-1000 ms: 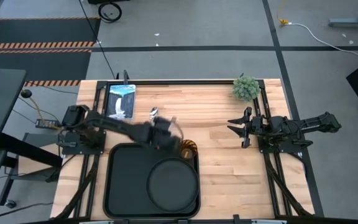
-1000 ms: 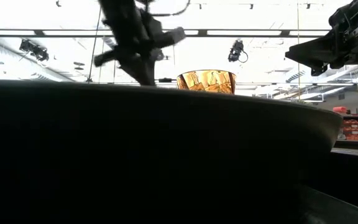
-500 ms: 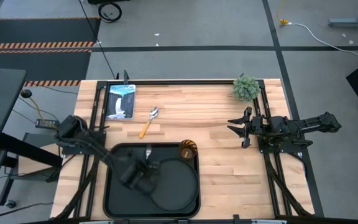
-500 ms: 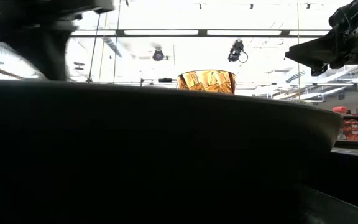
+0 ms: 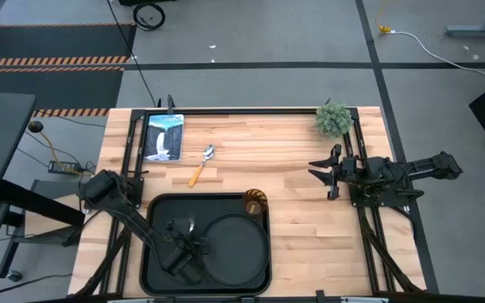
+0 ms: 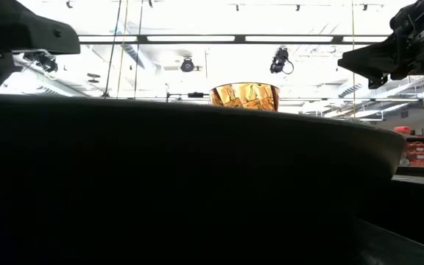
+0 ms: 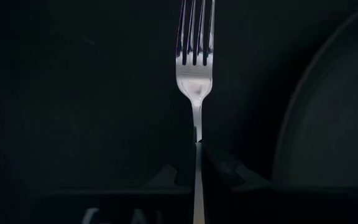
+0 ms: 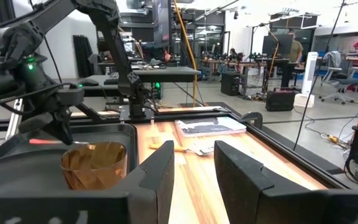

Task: Pick and place plate/cup/fork/spoon on tray
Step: Put the orange fork on the black serving tray to the left of the black plate

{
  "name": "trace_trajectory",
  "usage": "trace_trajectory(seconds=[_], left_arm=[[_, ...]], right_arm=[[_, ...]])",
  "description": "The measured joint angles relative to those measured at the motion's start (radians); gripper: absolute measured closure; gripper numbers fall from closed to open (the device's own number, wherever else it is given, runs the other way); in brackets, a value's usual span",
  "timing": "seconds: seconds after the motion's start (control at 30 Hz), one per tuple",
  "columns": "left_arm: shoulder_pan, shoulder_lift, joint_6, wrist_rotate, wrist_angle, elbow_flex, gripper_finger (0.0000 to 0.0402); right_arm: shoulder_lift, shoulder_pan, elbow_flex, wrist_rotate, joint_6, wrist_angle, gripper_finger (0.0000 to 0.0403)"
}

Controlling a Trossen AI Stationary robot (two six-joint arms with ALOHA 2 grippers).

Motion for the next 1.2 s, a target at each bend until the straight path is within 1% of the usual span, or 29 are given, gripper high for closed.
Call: trace_trajectory(seconds=[0.17,0.37,0.6,0.7,0.83,0.97,1.07,1.2], left_arm=[[0.003,0.024,-0.004,-0.003,0.039,0.000,0.0388],[0.002,0.053,-0.010,0.022,0.067,0.001,0.0385],[0.002,0.066,-0.005,0.033,0.078,0.000,0.0380],[0.003,0.068,-0.001,0.037,0.079,0.000,0.0365],[0.003,0.064,0.001,0.050,0.074,0.000,0.0332],[0.012,0.050,0.006,0.085,0.031,0.019,0.0312],[0.040,0.047,0.017,0.111,-0.039,0.046,0.0309],[0.097,0.047,0.091,0.111,-0.139,0.088,0.0308]], right_arm=[[0.000,0.000,0.000,0.000,0.000,0.009,0.0282],[0.000,0.000,0.001,0.000,0.000,0.024,0.0282],[0.000,0.000,0.001,0.000,0.000,0.036,0.0282],[0.000,0.000,0.001,0.000,0.000,0.041,0.0282],[0.000,0.000,0.001,0.000,0.000,0.044,0.0282],[0.000,0.000,0.001,0.000,0.000,0.044,0.0282],[0.000,0.000,0.001,0.000,0.000,0.044,0.0282],[0.000,0.000,0.001,0.000,0.000,0.044,0.0282]])
